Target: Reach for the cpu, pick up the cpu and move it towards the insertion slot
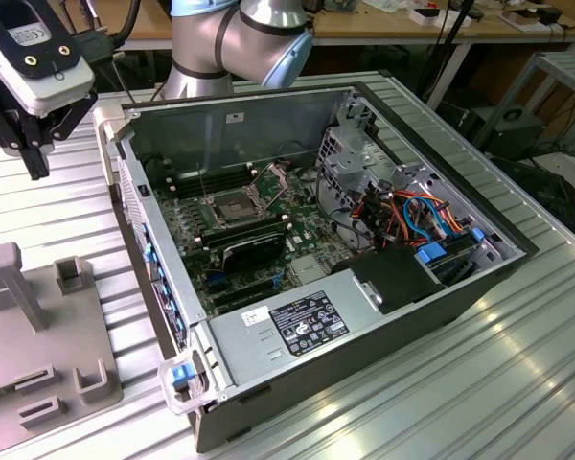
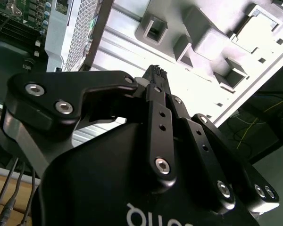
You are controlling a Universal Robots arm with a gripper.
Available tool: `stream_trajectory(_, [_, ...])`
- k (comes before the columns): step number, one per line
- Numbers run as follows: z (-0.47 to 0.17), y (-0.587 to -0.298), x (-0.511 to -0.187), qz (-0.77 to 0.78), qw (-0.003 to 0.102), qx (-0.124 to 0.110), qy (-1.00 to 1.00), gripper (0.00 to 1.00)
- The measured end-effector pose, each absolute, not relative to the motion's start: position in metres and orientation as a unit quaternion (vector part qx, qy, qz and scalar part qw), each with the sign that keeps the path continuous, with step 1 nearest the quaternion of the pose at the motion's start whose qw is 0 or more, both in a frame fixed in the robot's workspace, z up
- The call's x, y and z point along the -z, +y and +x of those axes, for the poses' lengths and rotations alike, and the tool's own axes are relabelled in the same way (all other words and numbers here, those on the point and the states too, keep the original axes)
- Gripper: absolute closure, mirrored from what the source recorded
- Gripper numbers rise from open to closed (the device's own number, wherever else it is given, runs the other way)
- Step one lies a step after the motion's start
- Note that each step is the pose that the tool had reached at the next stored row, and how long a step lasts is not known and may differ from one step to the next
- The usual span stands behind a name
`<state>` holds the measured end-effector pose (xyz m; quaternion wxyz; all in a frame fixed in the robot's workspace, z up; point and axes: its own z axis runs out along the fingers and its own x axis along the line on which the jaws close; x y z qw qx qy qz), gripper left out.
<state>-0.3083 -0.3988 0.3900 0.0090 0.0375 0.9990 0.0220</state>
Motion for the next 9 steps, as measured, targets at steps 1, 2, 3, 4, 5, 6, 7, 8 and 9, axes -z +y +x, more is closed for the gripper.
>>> stream_trajectory(1, [-0.3091, -0.3989, -0.3900, 0.037, 0.009, -0.022, 0.999, 0.89])
stream_trajectory(2, [-0.3097, -0.3989, -0.3899, 0.037, 0.009, -0.022, 0.999, 0.89])
stream_trajectory(3, [-0.3104, -0.3988, -0.3900, 0.037, 0.009, -0.022, 0.999, 0.89])
stream_trajectory(4, [-0.3111, -0.3989, -0.3899, 0.037, 0.009, -0.022, 0.999, 0.89])
stream_trajectory(5, [-0.3118, -0.3989, -0.3899, 0.037, 0.009, -0.022, 0.999, 0.89])
stream_trajectory(6, [-0.3128, -0.3988, -0.3899, 0.037, 0.009, -0.022, 0.999, 0.89])
stream_trajectory(7, [-0.3140, -0.3989, -0.3899, 0.037, 0.009, -0.022, 0.999, 0.89])
stream_trajectory(8, [-0.3152, -0.3989, -0.3899, 0.037, 0.009, -0.022, 0.999, 0.89])
stream_trajectory(9, [-0.3166, -0.3989, -0.3898, 0.037, 0.009, -0.022, 0.999, 0.89])
